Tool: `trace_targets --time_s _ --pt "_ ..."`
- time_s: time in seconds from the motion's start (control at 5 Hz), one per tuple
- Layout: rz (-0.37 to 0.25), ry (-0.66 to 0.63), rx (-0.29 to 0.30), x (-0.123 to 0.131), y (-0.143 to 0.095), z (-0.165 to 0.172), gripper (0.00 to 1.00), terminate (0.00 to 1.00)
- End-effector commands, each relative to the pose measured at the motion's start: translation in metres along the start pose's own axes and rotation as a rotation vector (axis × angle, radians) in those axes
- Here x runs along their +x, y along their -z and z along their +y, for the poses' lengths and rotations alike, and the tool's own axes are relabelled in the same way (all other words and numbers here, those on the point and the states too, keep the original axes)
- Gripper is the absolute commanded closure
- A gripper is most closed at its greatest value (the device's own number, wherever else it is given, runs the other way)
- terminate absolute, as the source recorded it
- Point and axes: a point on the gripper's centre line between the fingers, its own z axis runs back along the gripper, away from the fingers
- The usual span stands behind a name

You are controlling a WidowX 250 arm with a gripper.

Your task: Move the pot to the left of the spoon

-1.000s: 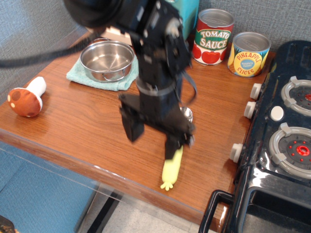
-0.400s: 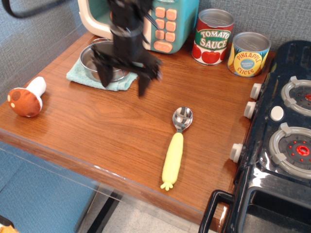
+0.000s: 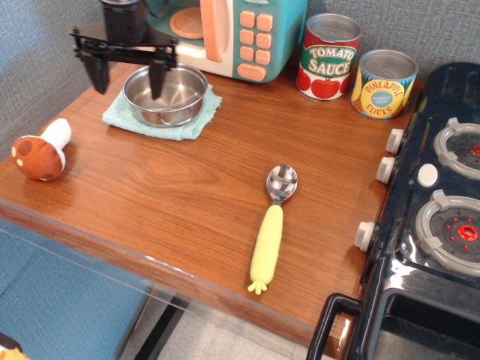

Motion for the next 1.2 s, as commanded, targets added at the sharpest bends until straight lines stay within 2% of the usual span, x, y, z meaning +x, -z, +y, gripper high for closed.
trace_targets --time_s 0.0,0.2,0.4,0.6,0.8,1.0 --pt "0.001 -0.117 0.008 0.009 0.015 0.037 0.0 0.0" --pt "0.026 -0.156 -0.013 0.005 0.034 0.032 0.0 0.0" --pt "0.011 -0.167 -0.012 0.011 0.034 0.023 0.0 0.0" --pt "-0.02 -0.155 0.005 0.017 0.022 0.018 0.0 0.0" --pt "-0.011 -0.139 0.004 0.018 0.028 0.012 0.0 0.0" --pt "-0.01 -0.117 0.008 0.02 0.031 0.003 1.0 0.0"
